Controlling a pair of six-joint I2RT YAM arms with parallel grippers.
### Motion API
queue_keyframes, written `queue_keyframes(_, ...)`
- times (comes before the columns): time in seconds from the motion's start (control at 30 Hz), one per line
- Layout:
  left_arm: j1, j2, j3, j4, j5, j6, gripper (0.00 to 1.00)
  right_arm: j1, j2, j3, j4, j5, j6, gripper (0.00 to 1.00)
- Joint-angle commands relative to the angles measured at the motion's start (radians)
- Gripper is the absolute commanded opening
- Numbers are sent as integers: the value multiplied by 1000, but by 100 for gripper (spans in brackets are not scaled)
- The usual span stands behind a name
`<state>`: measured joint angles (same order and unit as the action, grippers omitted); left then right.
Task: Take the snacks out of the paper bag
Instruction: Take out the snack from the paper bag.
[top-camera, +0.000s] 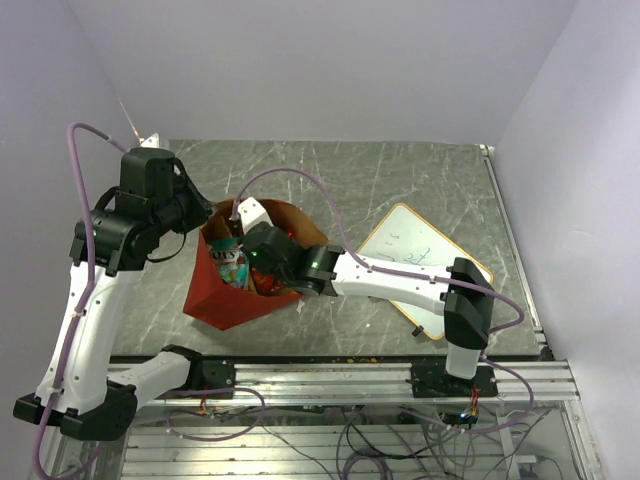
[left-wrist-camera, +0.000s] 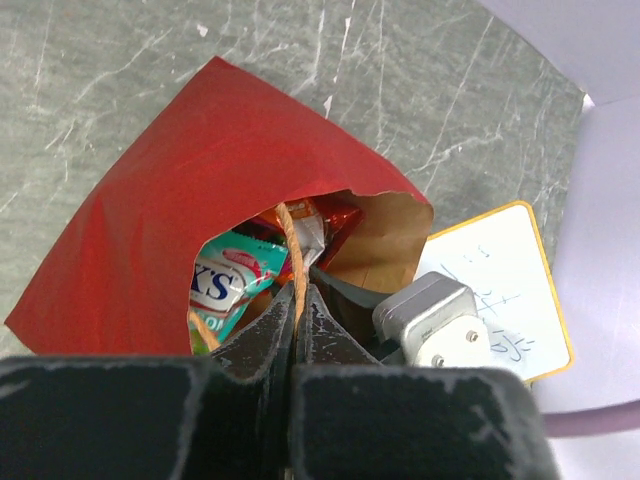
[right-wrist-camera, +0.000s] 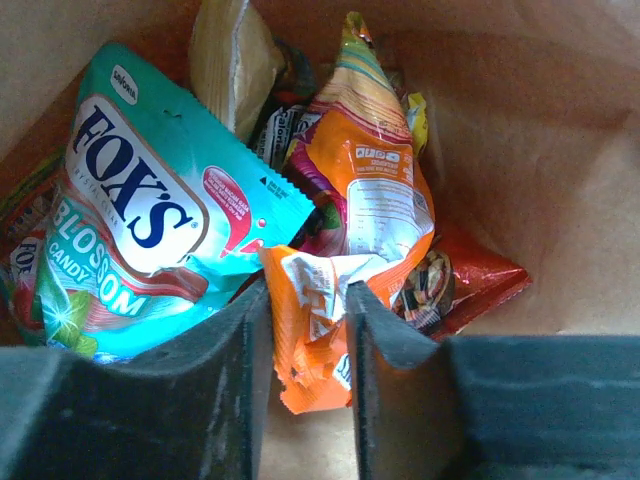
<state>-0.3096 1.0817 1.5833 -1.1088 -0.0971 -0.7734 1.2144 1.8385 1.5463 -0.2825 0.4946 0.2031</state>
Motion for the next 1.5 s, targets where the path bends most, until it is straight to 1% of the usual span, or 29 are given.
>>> queue_keyframes(0.0, 1, -21, 23, -57, 16, -38, 7, -3, -52, -47, 81, 32, 8, 26)
queue_keyframes(0.03, 1, -29, 8, -36, 26, -47, 7, -6, -60, -53, 87, 36, 5, 23)
queue_keyframes(0.07, 1, -36, -4, -17, 35, -60, 7, -12, -68, -63, 94, 36, 3, 15)
queue_keyframes(0.1, 1, -43, -25, 3, 44, -70, 7, -21, -76, -75, 105, 27, 5, 9)
queue_keyframes(0.13, 1, -48, -40, 24, 51, -81, 7, -33, -82, -86, 116, 13, 14, 6)
queue_keyframes(0.2, 1, -48, -52, 44, 53, -104, 7, -56, -85, -104, 135, 2, 29, 5)
queue_keyframes(0.23, 1, -48, -58, 53, 59, -115, 7, -61, -82, -106, 137, 2, 30, 7)
queue_keyframes(0.3, 1, -51, -78, 83, 78, -125, 7, -69, -72, -100, 141, -5, 28, 20)
queue_keyframes(0.33, 1, -54, -86, 100, 88, -124, 7, -71, -65, -95, 139, -15, 30, 29)
queue_keyframes(0.37, 1, -55, -90, 113, 97, -119, 7, -72, -61, -91, 138, -24, 37, 37)
queue_keyframes(0.4, 1, -55, -91, 120, 102, -111, 7, -72, -59, -87, 137, -38, 42, 40)
queue_keyframes(0.47, 1, -52, -83, 118, 115, -93, 7, -72, -54, -87, 149, -66, 43, 49)
queue_keyframes(0.5, 1, -48, -78, 115, 119, -82, 7, -72, -49, -91, 158, -64, 47, 54)
queue_keyframes(0.57, 1, -39, -69, 107, 125, -69, 7, -73, -31, -94, 163, -47, 58, 68)
queue_keyframes(0.63, 1, -28, -65, 95, 144, -73, 7, -74, -11, -84, 149, -41, 60, 75)
queue_keyframes(0.73, 1, -1, -27, 68, 146, -65, 7, -73, 2, -108, 181, -31, 81, 77)
queue_keyframes(0.8, 1, -12, -24, 74, 140, -62, 7, -74, 13, -116, 199, -17, 97, 73)
queue_keyframes(0.9, 1, -38, -34, 92, 113, -60, 7, -80, 50, -112, 213, -6, 114, 60)
queue_keyframes(0.97, 1, -45, -37, 95, 106, -61, 7, -89, 74, -77, 187, -21, 118, 46)
queue_keyframes(1.0, 1, -45, -37, 92, 104, -62, 7, -92, 83, -63, 173, -31, 117, 41)
queue_keyframes(1.03, 1, -44, -38, 87, 99, -59, 7, -94, 88, -32, 149, -51, 110, 30)
queue_keyframes(1.07, 1, -43, -42, 84, 92, -57, 7, -96, 88, -13, 140, -71, 99, 24)
queue_keyframes(1.1, 1, -41, -48, 80, 83, -58, 7, -96, 82, -1, 134, -92, 88, 18)
queue_keyframes(1.2, 1, -34, -56, 86, 69, -77, 7, -97, 45, 2, 141, -151, 74, 6)
queue_keyframes(1.27, 1, -37, -59, 106, 61, -79, 7, -99, 9, -23, 171, -179, 67, 1)
queue_keyframes(1.47, 1, -56, -45, 83, 5, -36, 7, -116, -66, -38, 218, -259, 56, 0)
